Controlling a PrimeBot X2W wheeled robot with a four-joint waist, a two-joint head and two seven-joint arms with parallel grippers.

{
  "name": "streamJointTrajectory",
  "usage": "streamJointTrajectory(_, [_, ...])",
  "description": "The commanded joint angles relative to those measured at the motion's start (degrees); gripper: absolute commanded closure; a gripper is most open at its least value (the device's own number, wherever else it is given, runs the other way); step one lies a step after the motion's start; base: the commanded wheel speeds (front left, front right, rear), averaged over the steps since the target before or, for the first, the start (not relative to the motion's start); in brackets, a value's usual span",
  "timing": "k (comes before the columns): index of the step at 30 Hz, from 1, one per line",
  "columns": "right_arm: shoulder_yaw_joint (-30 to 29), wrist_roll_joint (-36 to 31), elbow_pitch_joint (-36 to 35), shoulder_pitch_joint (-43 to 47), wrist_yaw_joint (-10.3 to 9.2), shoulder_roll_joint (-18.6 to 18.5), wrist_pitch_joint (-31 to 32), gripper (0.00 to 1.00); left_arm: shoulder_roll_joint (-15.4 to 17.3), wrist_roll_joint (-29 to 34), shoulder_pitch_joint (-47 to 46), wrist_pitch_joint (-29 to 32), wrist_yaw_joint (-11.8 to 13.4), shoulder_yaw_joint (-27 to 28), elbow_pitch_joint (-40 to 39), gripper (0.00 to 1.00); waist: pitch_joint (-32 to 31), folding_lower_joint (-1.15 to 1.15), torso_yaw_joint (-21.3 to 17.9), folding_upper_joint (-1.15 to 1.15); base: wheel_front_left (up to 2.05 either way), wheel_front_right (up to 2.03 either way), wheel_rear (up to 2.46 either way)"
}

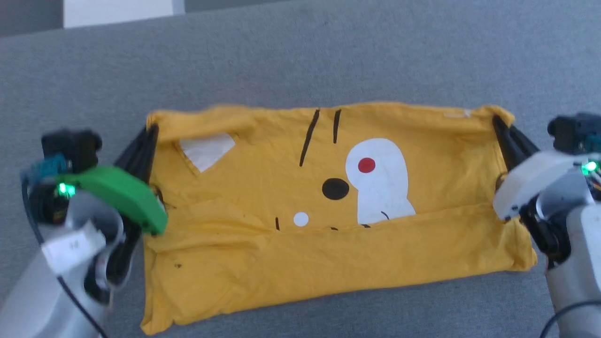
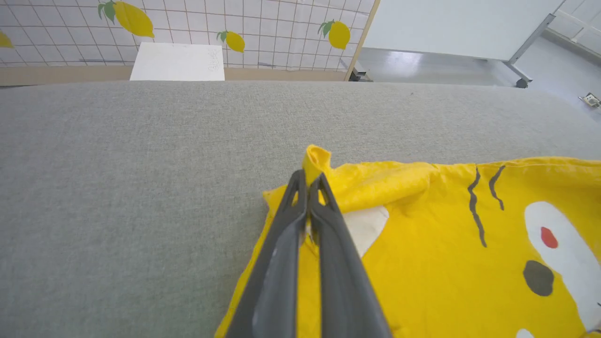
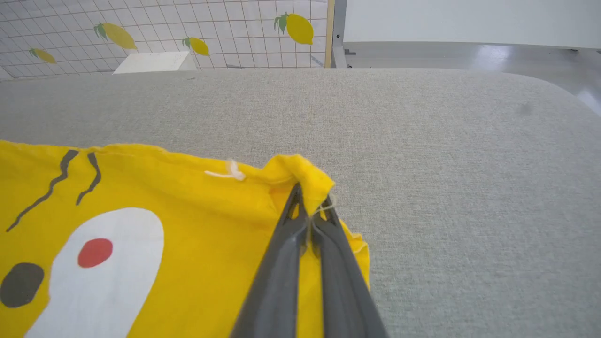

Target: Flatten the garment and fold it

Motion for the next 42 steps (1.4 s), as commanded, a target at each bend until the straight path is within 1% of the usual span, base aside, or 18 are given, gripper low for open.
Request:
streamJointTrajectory(1, [0.1, 0.7, -0.4, 2.1, -0.06, -0.8, -1.6, 1.0, 0.2, -1.0, 3.9, -0.9, 1.2, 0.7, -1.7, 1.0, -5.9, 0.0, 3.0, 0.0, 0.0, 0.0, 0.0])
streamJointTrajectory(3, [-0.2, 1.1, -0.2, 4.7, -0.06, -1.5, -3.0, 1.0, 0.2, -1.9, 8.9, -1.3, 2.3, 0.6, -4.0, 1.0, -7.0, 0.0, 3.6, 0.0, 0.0, 0.0, 0.0])
streamJointTrajectory(5, [-0.4, 1.6, 0.2, 7.0, -0.06, -2.2, -3.1, 1.0, -0.1, -3.2, 13.2, -1.5, 2.9, 0.5, -5.7, 1.0, -7.8, 0.0, 4.2, 0.0, 0.0, 0.0, 0.0])
streamJointTrajectory(8, [-0.3, 2.4, 1.5, 9.2, -0.06, -3.7, -2.0, 1.0, -0.8, -5.2, 18.5, -1.4, 3.0, -0.2, -6.9, 1.0, -8.4, 0.0, 4.9, 0.0, 0.0, 0.0, 0.0])
streamJointTrajectory(12, [0.7, 2.6, 4.3, 10.3, -0.06, -5.8, 1.3, 1.0, -1.7, -7.0, 22.9, -0.6, 2.4, -2.0, -6.1, 1.0, -8.5, 0.0, 5.4, 0.0, 0.0, 0.0, 0.0])
streamJointTrajectory(18, [4.1, 2.4, 9.0, 9.3, -0.06, -7.7, 9.0, 1.0, -3.1, -7.3, 24.1, 0.8, 0.6, -5.4, -2.3, 1.0, -7.9, 0.0, 5.8, 0.0, 0.0, 0.0, 0.0])
streamJointTrajectory(20, [4.6, 2.3, 10.4, 8.8, -0.06, -7.8, 11.8, 1.0, -3.2, -6.8, 23.9, 1.2, 0.5, -6.4, -0.7, 1.0, -7.8, 0.0, 5.8, 0.0, 0.0, 0.0, 0.0])
streamJointTrajectory(24, [3.3, 2.2, 12.8, 8.1, -0.06, -7.5, 15.7, 1.0, -3.7, -6.3, 23.8, 1.3, 0.0, -7.5, 2.4, 1.0, -8.2, 0.0, 6.2, 0.0, 0.0, 0.0, 0.0])
streamJointTrajectory(25, [2.8, 2.2, 13.0, 8.2, -0.06, -7.2, 16.5, 0.7, -3.9, -6.4, 23.7, 1.2, 0.0, -7.5, 2.8, 0.97, -8.5, 0.0, 6.3, 0.0, 0.0, 0.0, 0.0])
streamJointTrajectory(26, [2.1, 2.4, 12.9, 8.7, -0.06, -6.8, 17.4, 0.02, -4.3, -6.5, 23.8, 0.6, -0.2, -7.5, 3.3, 0.28, -8.9, 0.0, 6.5, 0.0, 0.0, 0.0, 0.0])
streamJointTrajectory(27, [1.3, 2.6, 12.8, 9.1, -0.06, -6.6, 17.9, 0.0, -4.6, -6.5, 23.9, 0.1, -0.3, -7.4, 3.6, 0.0, -9.3, 0.0, 6.7, 0.0, 0.0, 0.0, 0.0])
streamJointTrajectory(29, [-0.4, 3.1, 12.2, 10.2, -0.06, -6.1, 18.4, 0.0, -5.0, -6.1, 24.0, -1.4, -0.5, -7.4, 3.9, 0.0, -9.9, 0.0, 7.2, 0.0, 0.0, 0.0, 0.0])
streamJointTrajectory(33, [-5.1, 4.0, 8.7, 14.0, -0.06, -4.7, 17.6, 0.0, -6.3, -4.4, 23.8, -7.0, -0.5, -6.5, 3.4, 0.0, -11.5, 0.0, 8.2, 0.0, 0.0, 0.0, 0.0])
streamJointTrajectory(36, [-9.4, 4.2, 3.9, 17.7, -0.06, -2.5, 16.0, 0.0, -7.2, -1.1, 22.6, -13.9, 0.8, -4.9, 2.9, 0.0, -12.4, 0.0, 9.0, 0.0, 0.0, 0.0, 0.0])
streamJointTrajectory(38, [-11.8, 4.2, 0.9, 19.7, -0.06, -0.7, 14.7, 0.0, -7.9, 0.5, 21.6, -17.4, 1.2, -4.3, 3.1, 0.0, -12.7, 0.0, 9.3, 0.0, 0.0, 0.0, 0.0])
streamJointTrajectory(42, [-14.9, 3.5, -4.0, 22.3, -0.06, 2.5, 11.8, 0.0, -9.3, 4.2, 18.8, -20.6, 1.6, -2.4, 3.4, 0.0, -13.1, 0.0, 9.7, 0.0, 0.0, 0.0, 0.0])
